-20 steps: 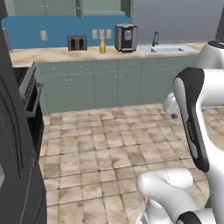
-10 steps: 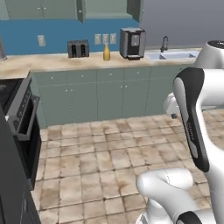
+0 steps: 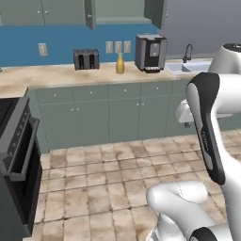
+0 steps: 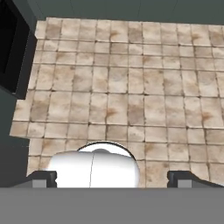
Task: There is a tray on the dining counter. Grab the cup, mug, and pitcher and place them on the tray. The pitcher may be placed next to the tray if it cannot fit the tray.
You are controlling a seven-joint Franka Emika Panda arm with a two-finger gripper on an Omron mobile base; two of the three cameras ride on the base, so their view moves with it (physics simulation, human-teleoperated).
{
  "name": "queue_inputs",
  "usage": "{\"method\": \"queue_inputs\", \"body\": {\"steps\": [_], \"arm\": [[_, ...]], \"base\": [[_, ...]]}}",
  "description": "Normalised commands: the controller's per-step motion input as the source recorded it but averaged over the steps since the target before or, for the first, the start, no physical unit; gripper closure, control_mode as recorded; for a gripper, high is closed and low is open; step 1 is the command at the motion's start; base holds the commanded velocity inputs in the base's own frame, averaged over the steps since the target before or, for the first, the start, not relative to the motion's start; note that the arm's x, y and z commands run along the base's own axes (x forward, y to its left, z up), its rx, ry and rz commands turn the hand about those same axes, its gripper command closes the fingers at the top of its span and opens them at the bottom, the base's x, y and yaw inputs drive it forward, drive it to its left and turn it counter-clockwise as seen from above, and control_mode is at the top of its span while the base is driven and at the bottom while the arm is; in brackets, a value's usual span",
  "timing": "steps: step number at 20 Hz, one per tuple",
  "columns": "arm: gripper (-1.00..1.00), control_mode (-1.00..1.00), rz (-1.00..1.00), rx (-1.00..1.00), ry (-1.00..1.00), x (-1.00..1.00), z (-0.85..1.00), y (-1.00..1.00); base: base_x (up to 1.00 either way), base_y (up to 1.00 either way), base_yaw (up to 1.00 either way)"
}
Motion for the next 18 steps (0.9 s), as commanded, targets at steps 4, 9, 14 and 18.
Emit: {"method": "queue_inputs", "body": {"steps": [4, 9, 14, 18], "arm": [[-1.0, 1.0, 0.0, 0.0, 0.0, 0.0, 0.0, 0.0], [-1.0, 1.0, 0.0, 0.0, 0.0, 0.0, 0.0, 0.0], [-1.0, 1.0, 0.0, 0.0, 0.0, 0.0, 0.0, 0.0], [-1.0, 1.0, 0.0, 0.0, 0.0, 0.0, 0.0, 0.0]], "base": [[0.8, 0.0, 0.02], [0.74, 0.0, 0.02], [0.73, -0.03, 0.02], [0.71, -0.16, 0.04]]}}
